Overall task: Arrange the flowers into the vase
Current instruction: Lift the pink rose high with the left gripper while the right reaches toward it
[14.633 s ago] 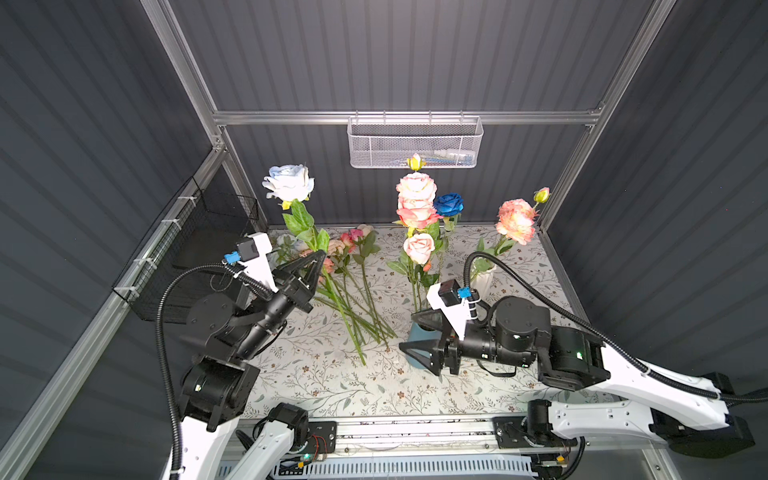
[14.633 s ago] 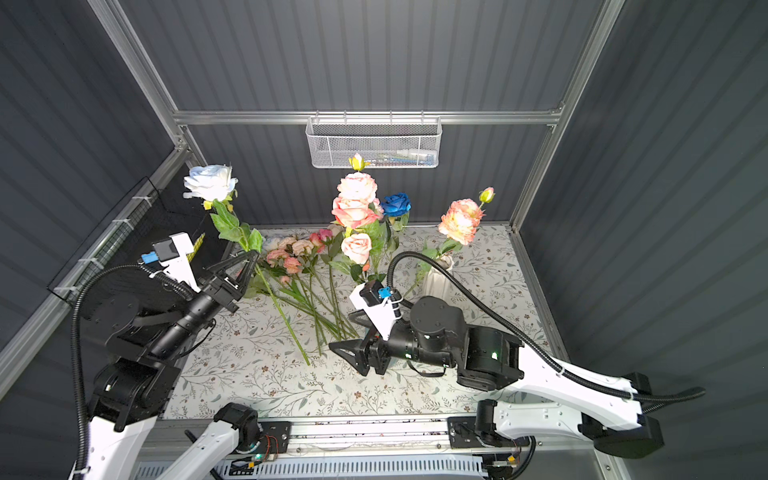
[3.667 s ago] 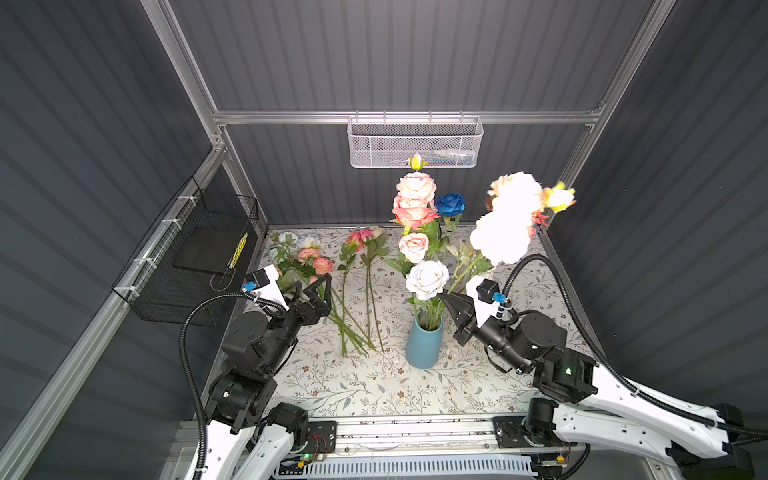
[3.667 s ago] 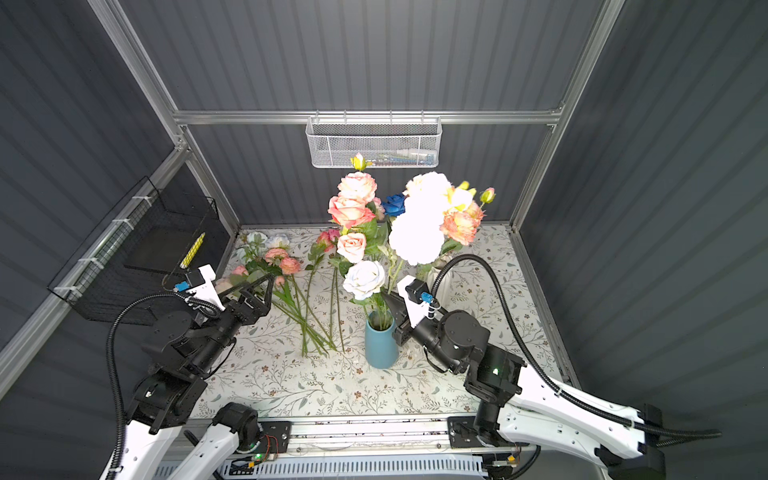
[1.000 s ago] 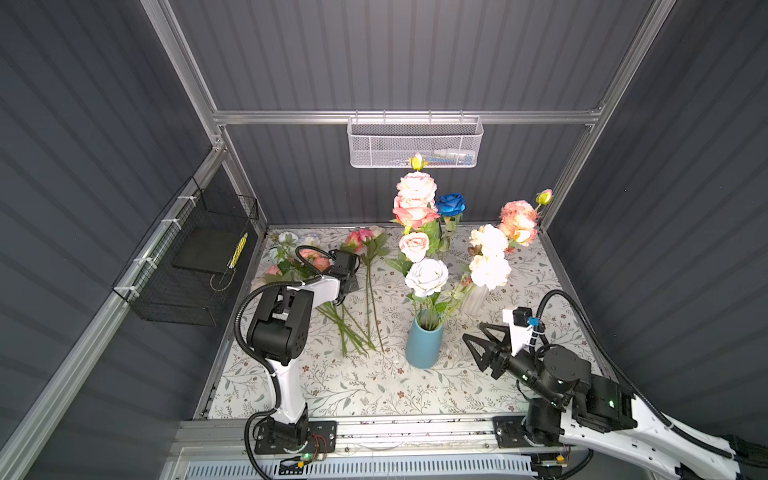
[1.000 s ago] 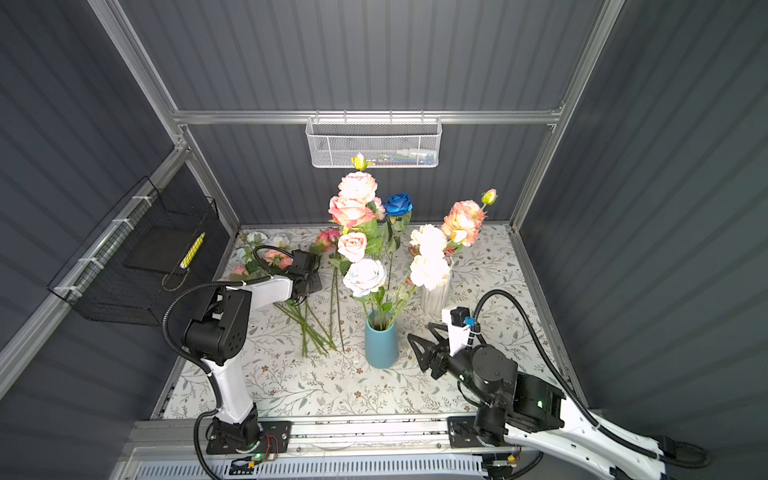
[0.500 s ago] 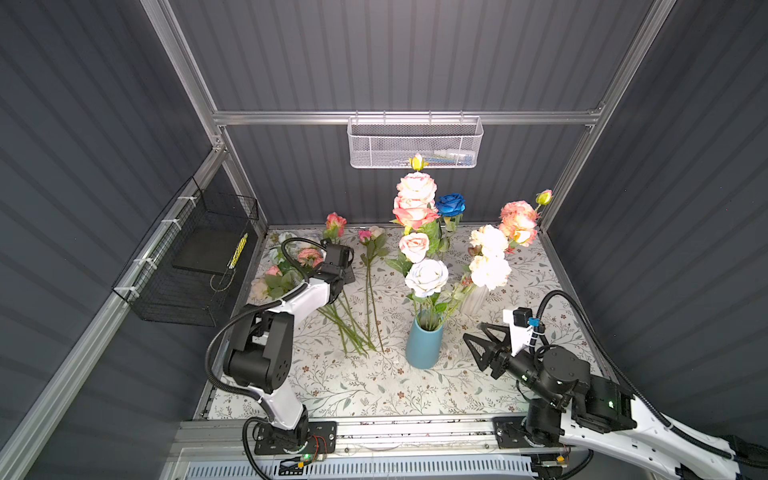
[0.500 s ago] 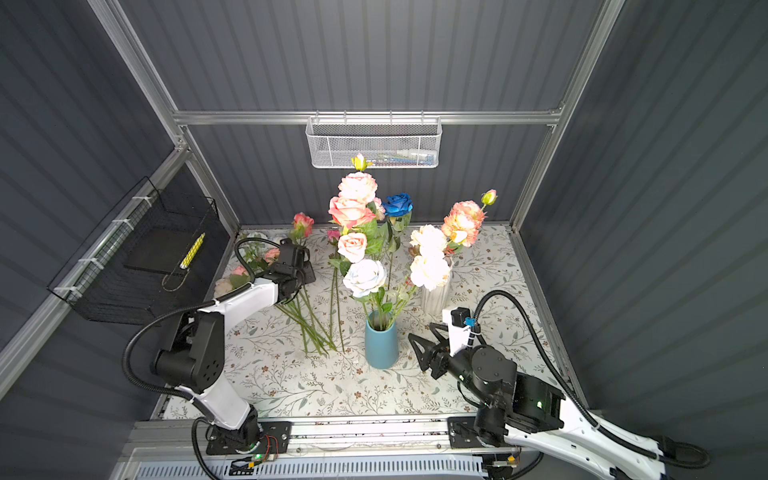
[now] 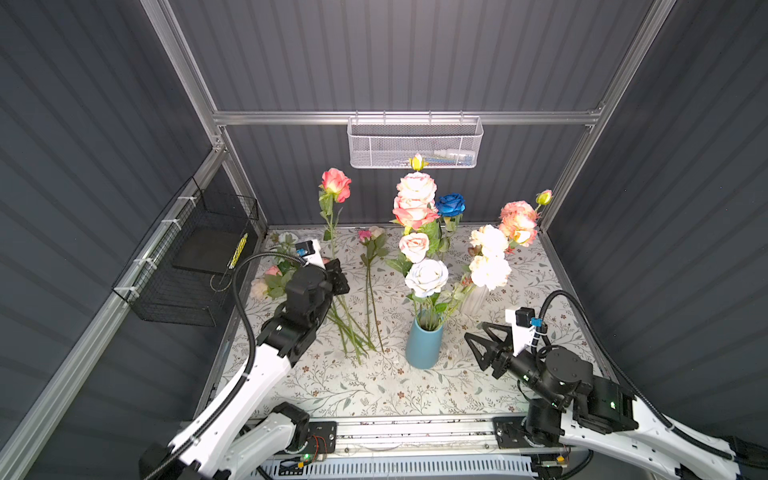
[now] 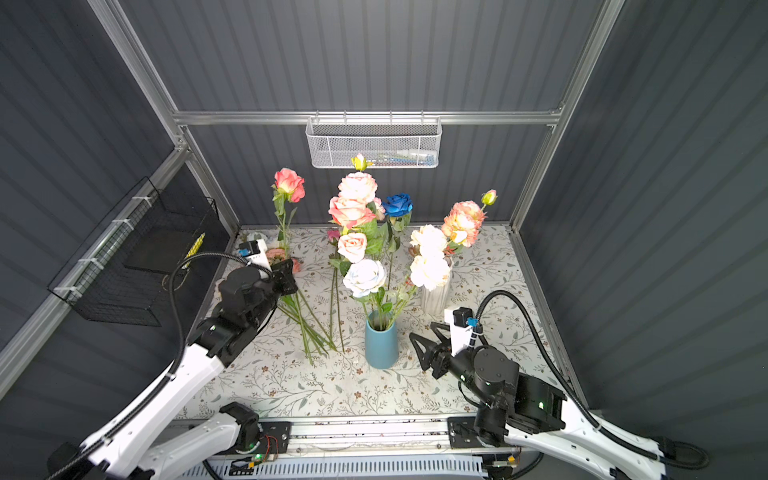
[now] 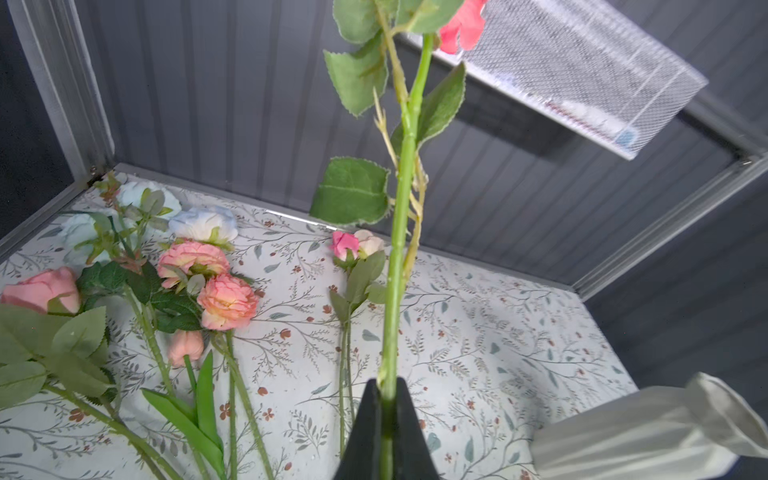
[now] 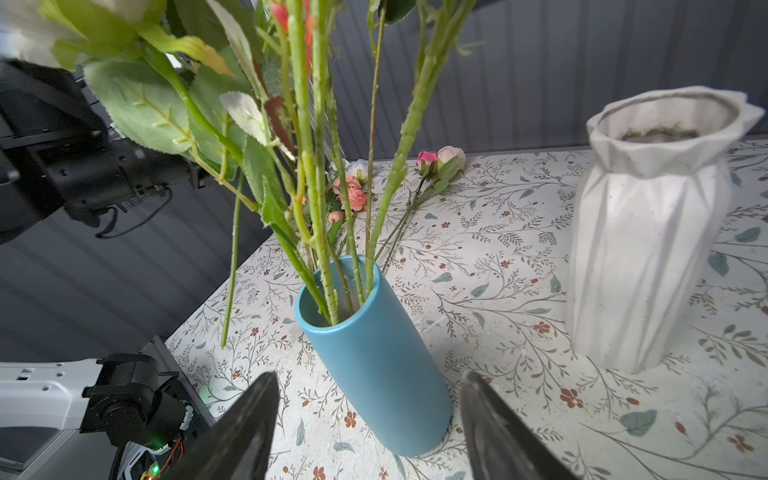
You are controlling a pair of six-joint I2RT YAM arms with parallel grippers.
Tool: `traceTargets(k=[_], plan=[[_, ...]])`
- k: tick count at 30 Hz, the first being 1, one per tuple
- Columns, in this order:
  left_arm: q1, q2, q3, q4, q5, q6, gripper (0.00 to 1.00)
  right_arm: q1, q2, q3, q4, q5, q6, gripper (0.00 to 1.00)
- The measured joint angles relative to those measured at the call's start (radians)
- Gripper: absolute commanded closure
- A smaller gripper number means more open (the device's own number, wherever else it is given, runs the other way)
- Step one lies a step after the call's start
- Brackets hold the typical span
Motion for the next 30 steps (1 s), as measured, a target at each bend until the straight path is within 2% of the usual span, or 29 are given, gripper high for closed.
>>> traceTargets(k=[7,15,20,25,30], plan=[[0.0,-0.22,-0.035,0.006,0.175,-0.008,1.0,0.0,0.0,0.082,-0.018,-0.095,-0.035,0.28],[0.0,-0.332,0.011,0.014,0.386,-0.045,1.0,0.0,0.071,0.233,-0.018,-0.273,-0.064,0.31],[0.0,-0.326,0.067,0.067,0.492,-0.089,1.0,0.022,0.232,0.34,0.023,-0.404,-0.066,0.31],[0.0,-0.311,0.077,0.132,0.585,-0.134,1.0,0.119,0.46,0.502,0.049,-0.471,-0.079,0.3],[0.0,-0.289,0.077,0.197,0.659,-0.181,1.0,0.148,0.704,0.702,0.064,-0.541,-0.085,0.28]])
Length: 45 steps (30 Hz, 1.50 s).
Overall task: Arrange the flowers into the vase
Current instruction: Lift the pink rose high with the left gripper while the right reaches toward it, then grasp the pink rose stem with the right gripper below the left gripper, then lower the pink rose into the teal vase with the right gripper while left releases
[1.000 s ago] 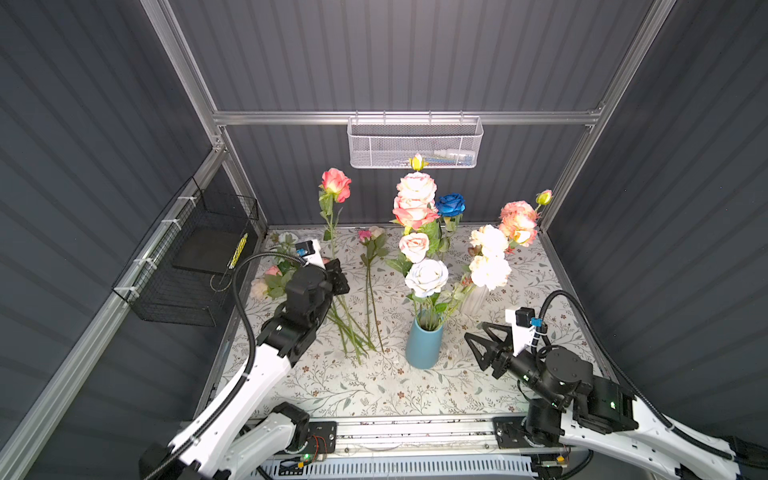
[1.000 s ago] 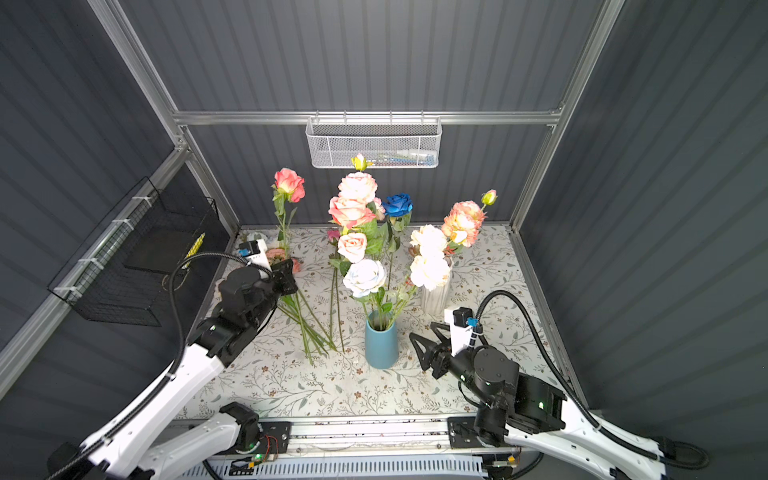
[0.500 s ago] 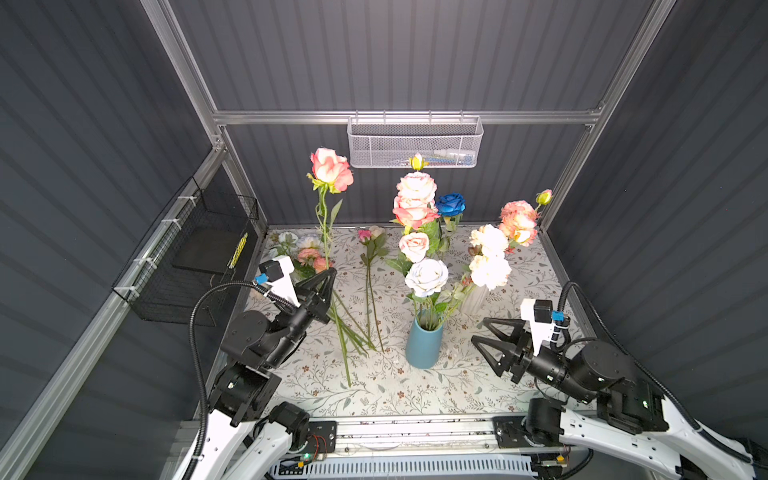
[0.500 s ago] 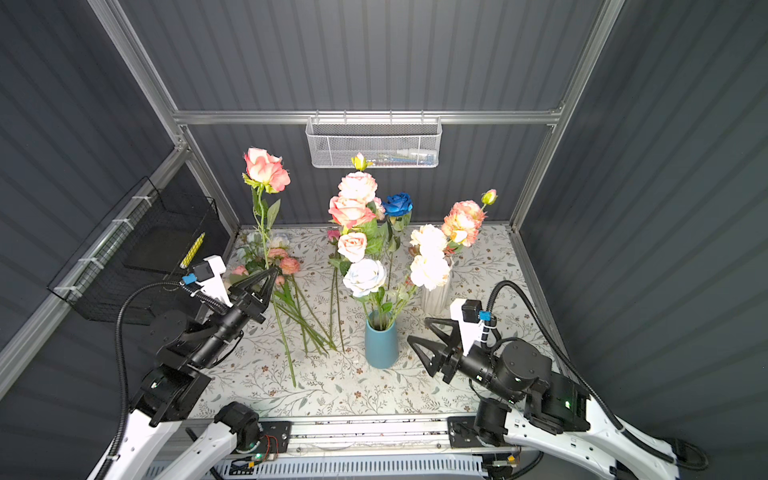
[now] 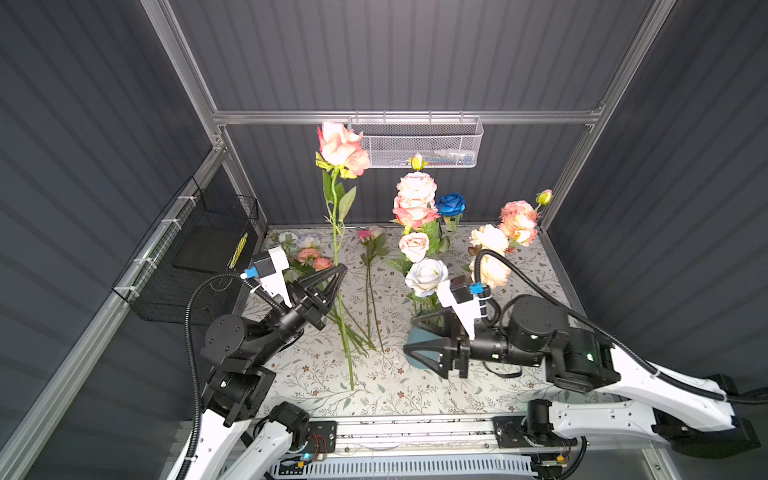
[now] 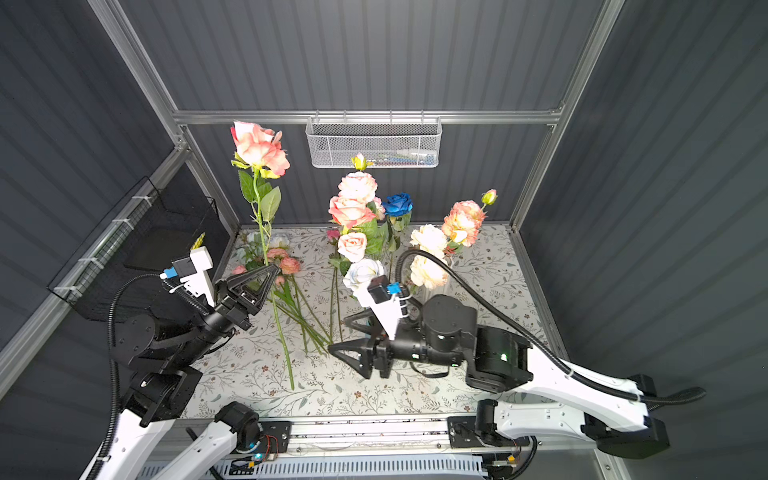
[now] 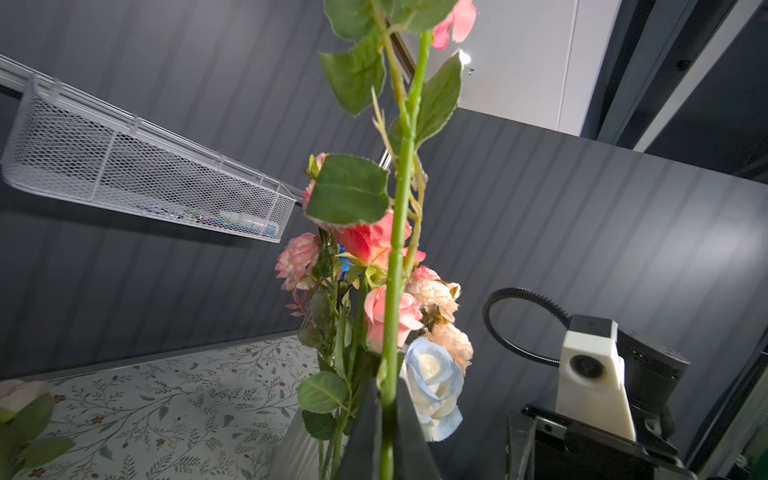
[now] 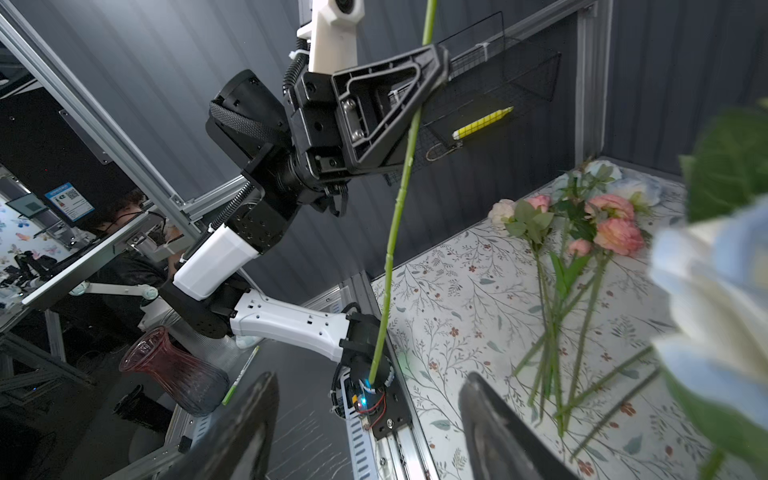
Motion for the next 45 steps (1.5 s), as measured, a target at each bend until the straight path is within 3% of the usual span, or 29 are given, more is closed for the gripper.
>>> traceTargets(k=[6,13,24,25,28,29,35,45], plan=[[0.0,0.021,-0.002,0.091,0.069,-0.058,1.0,0.002,0.221,0.177,-0.005,-0.056,-0.014,0.26],[0.0,0.042,-0.013,0.202,0.15,-0.127,1.0,-0.041,0.336,0.255,-0.009,-0.131,-0.015,0.35],[0.0,0.132,-0.023,0.378,0.298,-0.253,1.0,-0.078,0.36,0.272,0.043,-0.241,0.0,0.9],[0.0,0.139,-0.023,0.393,0.308,-0.264,0.82,-0.084,0.36,0.272,0.045,-0.24,0.004,0.99],[0.0,0.142,-0.026,0.402,0.315,-0.275,0.15,-0.092,0.357,0.266,0.056,-0.232,0.008,1.0],[0.0,0.14,-0.026,0.398,0.314,-0.274,0.02,-0.09,0.352,0.262,0.06,-0.231,0.005,1.0],[0.0,0.083,-0.026,0.275,0.248,-0.211,0.0,-0.083,0.249,0.173,0.057,-0.167,-0.011,1.0],[0.0,-0.064,-0.029,-0.08,-0.119,-0.016,0.0,-0.068,-0.023,-0.037,-0.024,0.129,-0.084,1.0]])
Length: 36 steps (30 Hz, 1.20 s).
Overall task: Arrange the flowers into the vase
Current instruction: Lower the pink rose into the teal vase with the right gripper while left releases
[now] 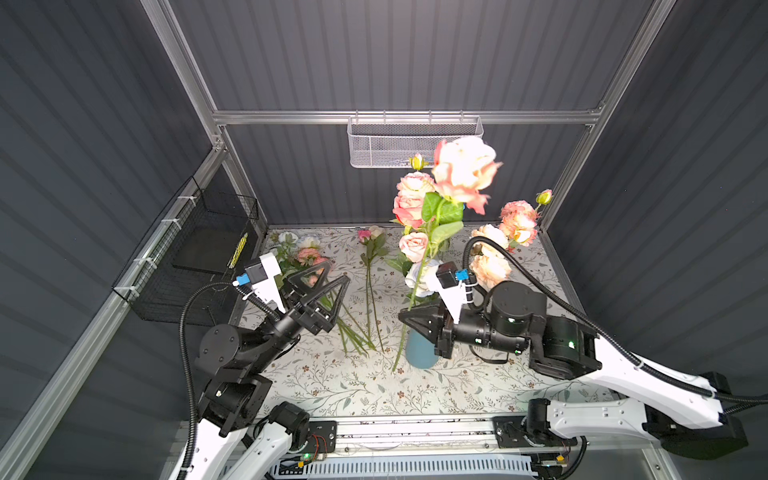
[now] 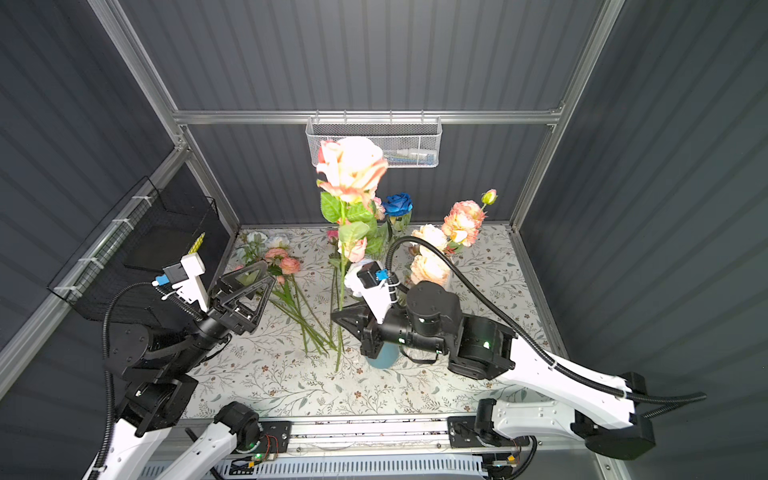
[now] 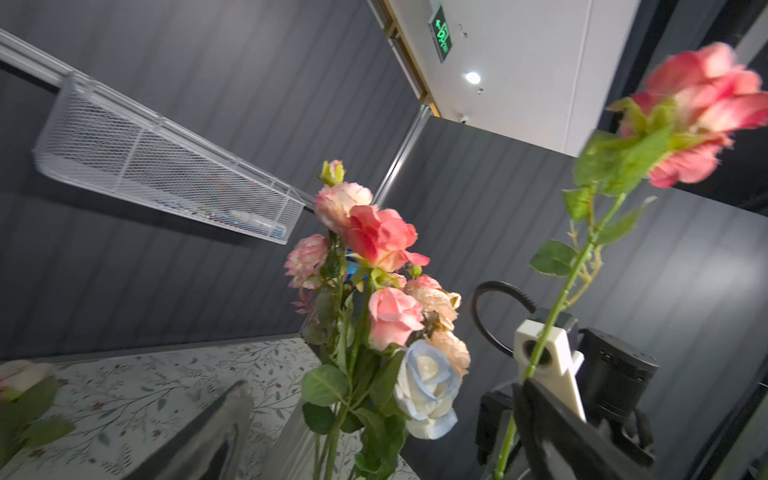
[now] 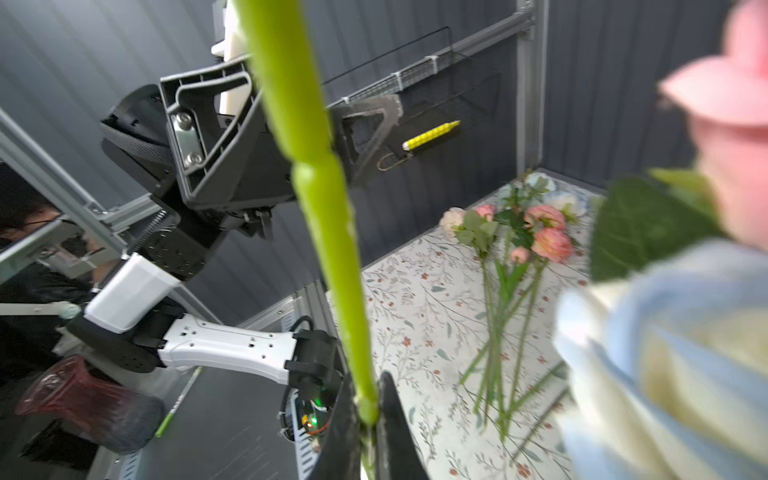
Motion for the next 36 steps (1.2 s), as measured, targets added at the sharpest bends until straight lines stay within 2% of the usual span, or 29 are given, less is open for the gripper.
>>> traceTargets(k=[4,10,15,27,36], plan=[[0.0,0.003,-0.037,-0.079,-0.073,0.024,0.0,0.026,-0.085,-0.093,-0.015,0.152,-0.032,1.0],[0.0,0.013,-0.08,-0.146,-0.123,0.03,0.0,0.043,-0.139,-0.184,-0.002,0.346,-0.091,1.0],[0.0,0.026,-0.08,-0.151,-0.132,0.03,0.0,0.047,-0.143,-0.193,0.045,0.444,-0.154,1.0],[0.0,0.055,-0.085,-0.142,-0.135,0.03,0.0,0.044,-0.08,-0.053,0.047,0.486,-0.251,1.0],[0.0,0.079,-0.09,-0.142,-0.131,0.029,0.0,-0.024,-0.058,-0.126,0.053,0.446,-0.208,1.0]])
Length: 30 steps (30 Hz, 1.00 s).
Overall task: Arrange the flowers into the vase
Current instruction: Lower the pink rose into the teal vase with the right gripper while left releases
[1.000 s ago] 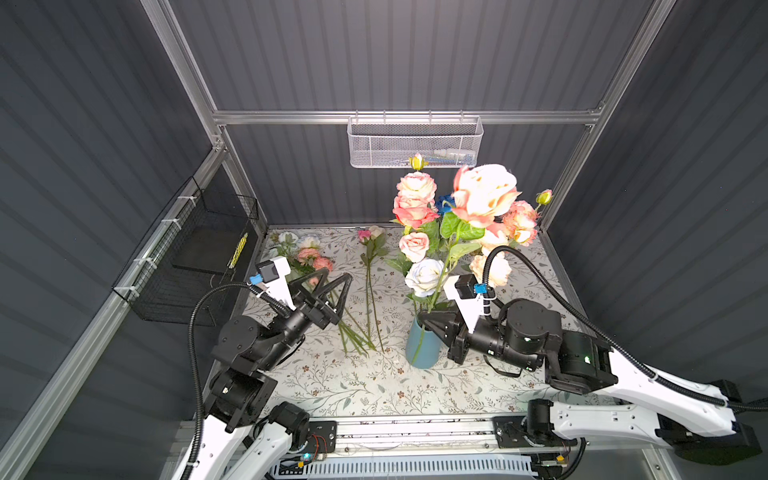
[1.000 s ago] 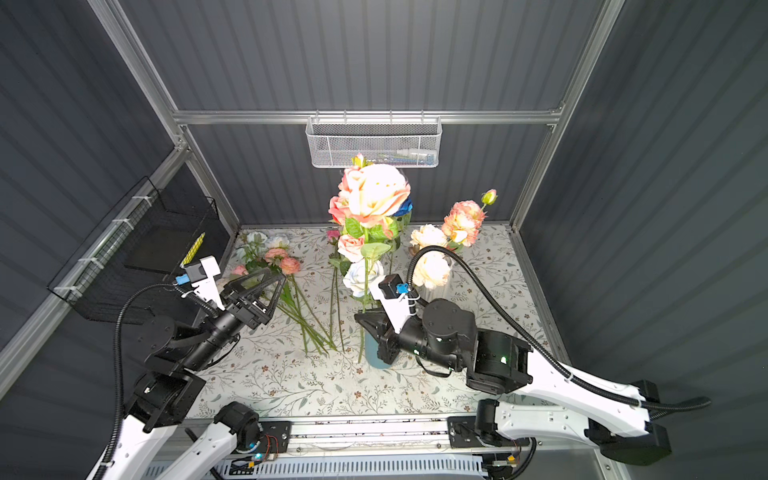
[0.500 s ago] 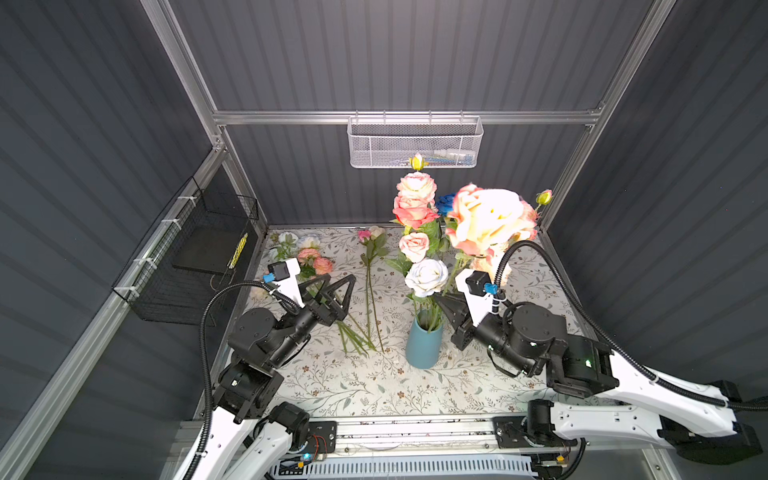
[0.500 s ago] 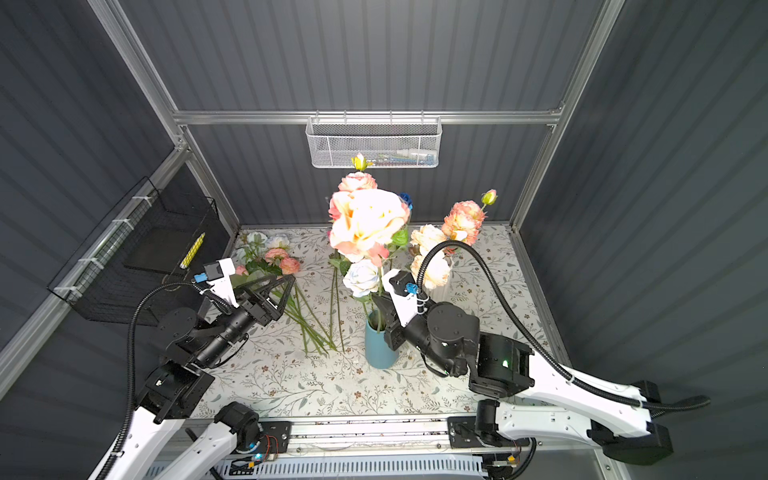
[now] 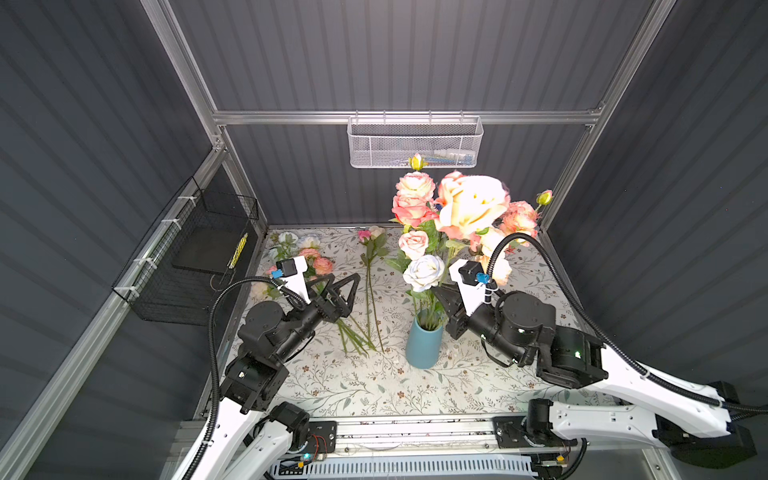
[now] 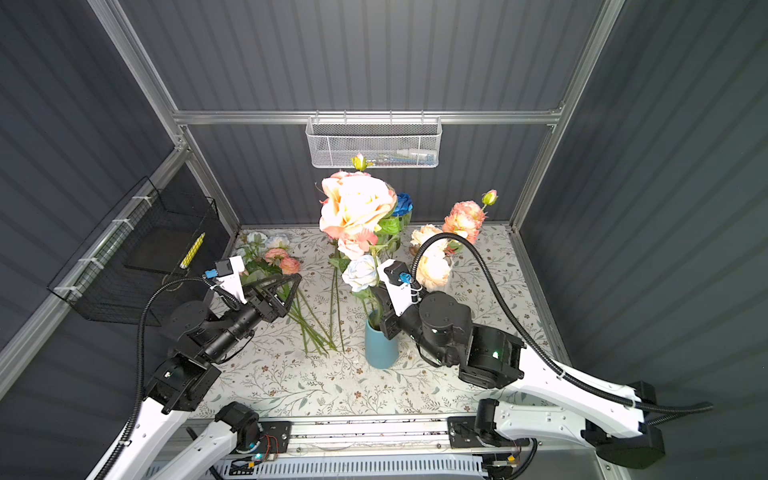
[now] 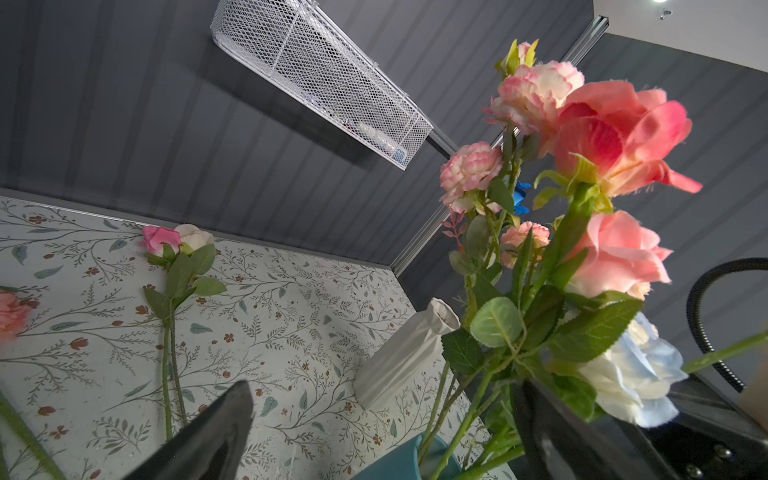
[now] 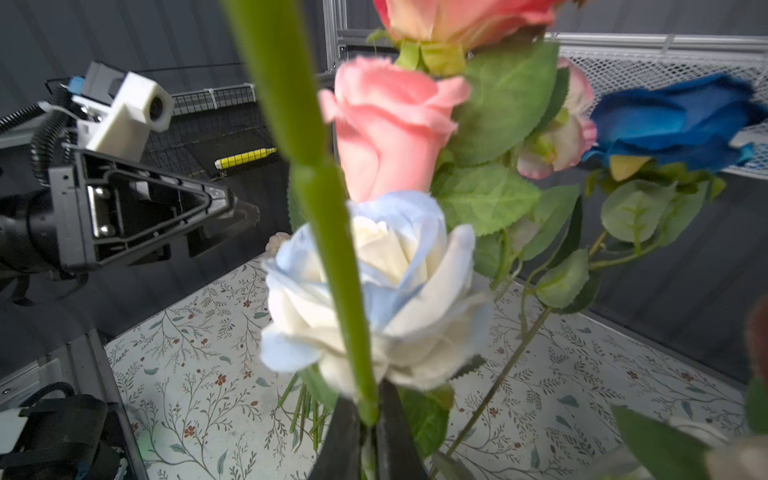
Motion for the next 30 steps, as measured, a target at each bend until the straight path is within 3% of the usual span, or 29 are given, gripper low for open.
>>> traceTargets(k=[3,10,16,27,30], plan=[[0.0,0.0,-0.002,0.0,0.0,0.0,0.0,-0.002,0.005,-0.041,-0.006,-0.019,0.037,0.99],[0.0,0.006,-0.002,0.0,0.004,0.0,0.0,-0.002,0.002,-0.082,-0.03,-0.048,0.146,0.6],[0.0,0.031,-0.002,0.0,0.026,-0.001,0.0,-0.002,-0.029,-0.084,-0.043,-0.055,0.179,0.48],[0.0,0.046,-0.002,0.01,0.042,-0.001,0.0,-0.002,-0.03,0.013,-0.082,-0.04,0.158,0.51],[0.0,0.05,-0.002,0.015,0.042,-0.001,0.0,-0.002,-0.025,0.037,-0.083,-0.035,0.138,0.7]])
